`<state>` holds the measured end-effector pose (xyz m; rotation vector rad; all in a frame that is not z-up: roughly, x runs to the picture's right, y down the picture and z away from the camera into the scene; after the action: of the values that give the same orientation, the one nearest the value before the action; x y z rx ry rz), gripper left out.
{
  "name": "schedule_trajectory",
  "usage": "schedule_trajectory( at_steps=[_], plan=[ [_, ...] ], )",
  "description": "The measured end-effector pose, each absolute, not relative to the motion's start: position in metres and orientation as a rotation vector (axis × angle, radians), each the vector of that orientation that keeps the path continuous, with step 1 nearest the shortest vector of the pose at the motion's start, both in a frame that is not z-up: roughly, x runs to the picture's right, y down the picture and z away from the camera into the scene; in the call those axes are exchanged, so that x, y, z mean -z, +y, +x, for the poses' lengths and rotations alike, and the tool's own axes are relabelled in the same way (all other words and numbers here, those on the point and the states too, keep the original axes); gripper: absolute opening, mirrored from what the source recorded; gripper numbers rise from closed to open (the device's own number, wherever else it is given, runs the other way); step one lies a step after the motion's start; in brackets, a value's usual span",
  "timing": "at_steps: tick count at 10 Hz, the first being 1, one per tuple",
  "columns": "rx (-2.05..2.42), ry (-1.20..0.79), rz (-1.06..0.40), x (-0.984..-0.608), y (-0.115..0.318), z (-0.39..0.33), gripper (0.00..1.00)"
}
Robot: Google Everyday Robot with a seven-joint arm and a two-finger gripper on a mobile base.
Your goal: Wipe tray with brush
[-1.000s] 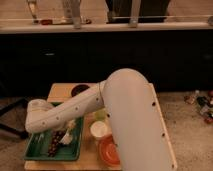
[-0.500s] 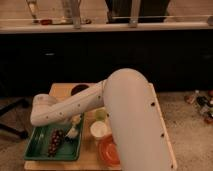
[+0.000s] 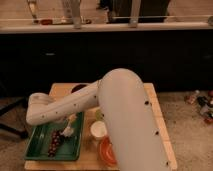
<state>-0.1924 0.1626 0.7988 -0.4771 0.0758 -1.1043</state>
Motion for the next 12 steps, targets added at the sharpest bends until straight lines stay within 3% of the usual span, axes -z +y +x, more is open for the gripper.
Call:
schedule_trajectory(
  at_steps=[7, 12],
  plan=[
    [1.152, 0.021, -0.528, -0.787, 0.196, -0.182, 0.0],
    [1.129, 0.073, -0.572, -0.805, 0.185, -0.16, 0.0]
  ],
)
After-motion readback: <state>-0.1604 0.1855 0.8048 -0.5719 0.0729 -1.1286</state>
